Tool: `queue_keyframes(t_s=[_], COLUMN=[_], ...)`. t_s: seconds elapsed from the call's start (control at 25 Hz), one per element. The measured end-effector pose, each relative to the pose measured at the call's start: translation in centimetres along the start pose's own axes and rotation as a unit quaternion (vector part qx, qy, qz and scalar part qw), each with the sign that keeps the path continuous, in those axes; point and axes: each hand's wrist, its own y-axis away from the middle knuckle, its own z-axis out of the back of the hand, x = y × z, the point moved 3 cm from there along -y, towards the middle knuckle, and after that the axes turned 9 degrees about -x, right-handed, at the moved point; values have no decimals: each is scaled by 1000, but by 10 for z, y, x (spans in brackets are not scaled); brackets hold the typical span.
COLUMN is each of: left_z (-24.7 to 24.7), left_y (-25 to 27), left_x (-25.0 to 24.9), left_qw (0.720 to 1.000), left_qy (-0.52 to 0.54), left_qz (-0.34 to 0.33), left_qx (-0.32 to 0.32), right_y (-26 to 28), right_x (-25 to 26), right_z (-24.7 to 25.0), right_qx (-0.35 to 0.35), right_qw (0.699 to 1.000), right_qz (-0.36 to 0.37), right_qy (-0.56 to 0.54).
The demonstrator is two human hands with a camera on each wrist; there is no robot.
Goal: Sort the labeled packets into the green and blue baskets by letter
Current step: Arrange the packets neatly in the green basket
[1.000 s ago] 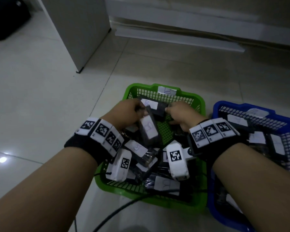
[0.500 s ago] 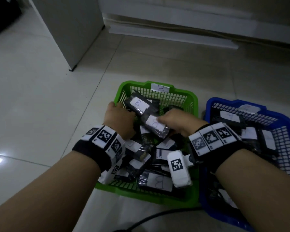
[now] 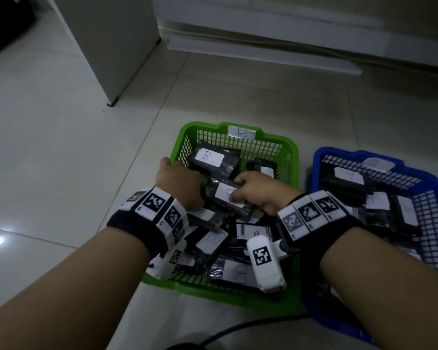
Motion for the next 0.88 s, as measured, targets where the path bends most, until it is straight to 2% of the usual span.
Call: queue_keyframes(t_s=[0.12,0.24,0.32,0.48,0.68,0.76,0.88], left_z=[2,6,9,17,34,37,33], left_y=[2,3,2,-3,-6,-7,-8], left_x=[-3,-2,-1,8,18,16,7], left_qw=[1000,1000,999,994,964,954,957], left_qy=[2,14,35,104,239,259,245], left_qz=[-5,-11,-12,13,44,35,14], left_qx=[17,14,5,-34,-111,-148,-156], right_y=[4,5,5,5,8,10,10], right_x=[9,17,18,9,9,11,17], right_z=[16,30,34,29,45,64,90], right_qx=[-31,-28,-25,27,79,79,24], right_qw=[995,992,996,999,995,996,999], right_qz=[37,57,44,-26,-13,-20,-4], right_qy=[85,108,74,-38,59,41,-33])
